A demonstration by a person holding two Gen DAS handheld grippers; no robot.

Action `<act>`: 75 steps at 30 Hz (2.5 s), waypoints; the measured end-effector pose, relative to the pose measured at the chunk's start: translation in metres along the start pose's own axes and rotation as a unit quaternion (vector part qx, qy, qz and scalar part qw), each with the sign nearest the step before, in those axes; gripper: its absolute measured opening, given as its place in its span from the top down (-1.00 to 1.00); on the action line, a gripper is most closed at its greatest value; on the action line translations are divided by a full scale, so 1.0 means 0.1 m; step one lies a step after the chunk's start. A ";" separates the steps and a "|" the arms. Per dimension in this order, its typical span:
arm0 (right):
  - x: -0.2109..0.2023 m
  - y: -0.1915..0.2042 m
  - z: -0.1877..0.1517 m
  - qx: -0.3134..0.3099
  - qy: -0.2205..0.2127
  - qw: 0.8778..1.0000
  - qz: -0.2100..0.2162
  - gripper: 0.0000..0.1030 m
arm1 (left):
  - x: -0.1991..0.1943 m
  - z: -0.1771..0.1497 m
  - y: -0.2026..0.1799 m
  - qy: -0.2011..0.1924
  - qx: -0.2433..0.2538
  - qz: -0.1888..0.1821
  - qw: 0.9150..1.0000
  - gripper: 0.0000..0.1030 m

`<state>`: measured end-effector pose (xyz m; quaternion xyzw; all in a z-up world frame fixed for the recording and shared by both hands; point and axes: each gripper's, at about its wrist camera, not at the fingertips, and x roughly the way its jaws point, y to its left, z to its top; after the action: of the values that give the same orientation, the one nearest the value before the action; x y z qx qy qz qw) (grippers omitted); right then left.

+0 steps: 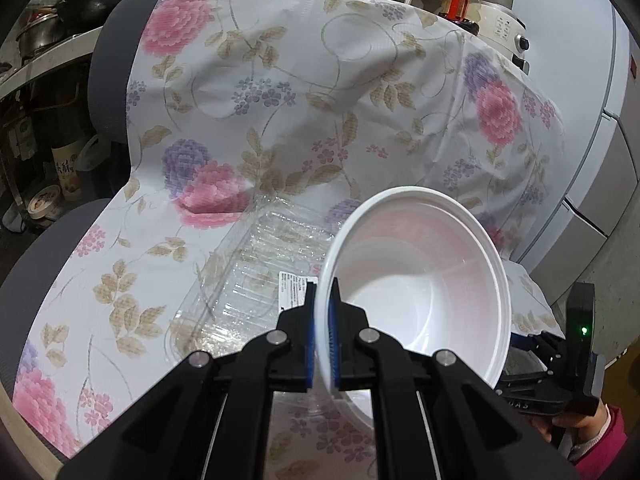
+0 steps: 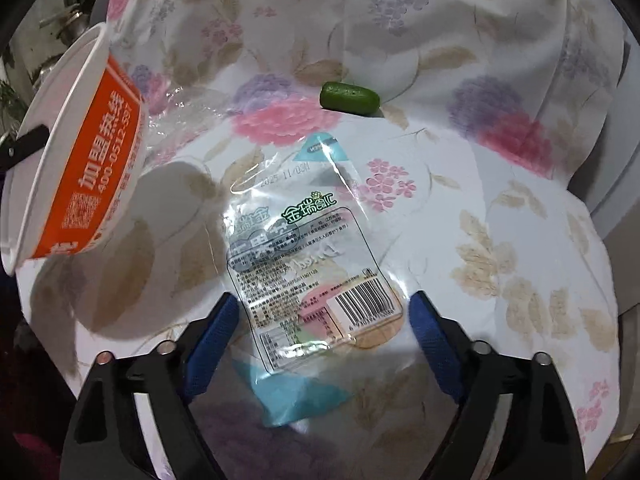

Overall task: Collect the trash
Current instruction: 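Hand the bowl to the left gripper, which closes on its rim, then grasp the clear snack wrapper with the right gripper while the left holds the bowl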

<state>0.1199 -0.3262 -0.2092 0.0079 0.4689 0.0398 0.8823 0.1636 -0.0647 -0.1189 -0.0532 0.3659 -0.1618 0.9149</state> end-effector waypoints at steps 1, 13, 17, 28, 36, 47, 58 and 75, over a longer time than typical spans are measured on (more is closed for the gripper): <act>-0.03 -0.01 -0.01 0.008 -0.004 1.000 -0.013 -0.08 | 0.00 0.00 0.00 0.001 -0.002 -0.001 1.000 0.91; -0.55 -0.26 -0.28 0.117 -0.059 0.990 0.055 -0.33 | -0.12 -0.04 0.00 -0.005 -0.001 -0.002 1.000 0.91; -0.48 -0.17 -0.43 0.098 -0.025 0.994 0.047 -0.32 | -0.13 -0.05 -0.01 -0.004 -0.004 -0.006 1.000 0.91; -0.25 0.15 -0.28 0.038 -0.031 0.999 0.004 0.01 | -0.08 -0.08 -0.03 0.003 -0.003 -0.006 1.000 0.91; -0.51 0.13 -0.17 0.033 -0.068 0.996 0.045 -0.43 | -0.08 -0.05 0.03 0.001 -0.007 -0.006 1.000 0.91; 0.08 -0.15 0.07 0.024 0.009 1.000 0.002 -0.71 | -0.04 -0.06 0.01 0.004 -0.004 -0.011 1.000 0.91; -0.12 -0.08 0.03 0.036 0.015 0.997 0.071 0.56 | 0.00 -0.08 -0.02 0.008 -0.003 -0.013 1.000 0.91; -0.26 0.85 0.05 -0.030 -0.004 0.999 0.041 -0.73 | -0.24 0.04 0.37 -0.019 -0.053 0.013 0.998 0.91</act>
<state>0.1036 -0.2432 -0.1804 0.0004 0.4633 0.0904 0.8816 0.1593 -0.0223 -0.1084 -0.1003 0.3572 -0.1291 0.9196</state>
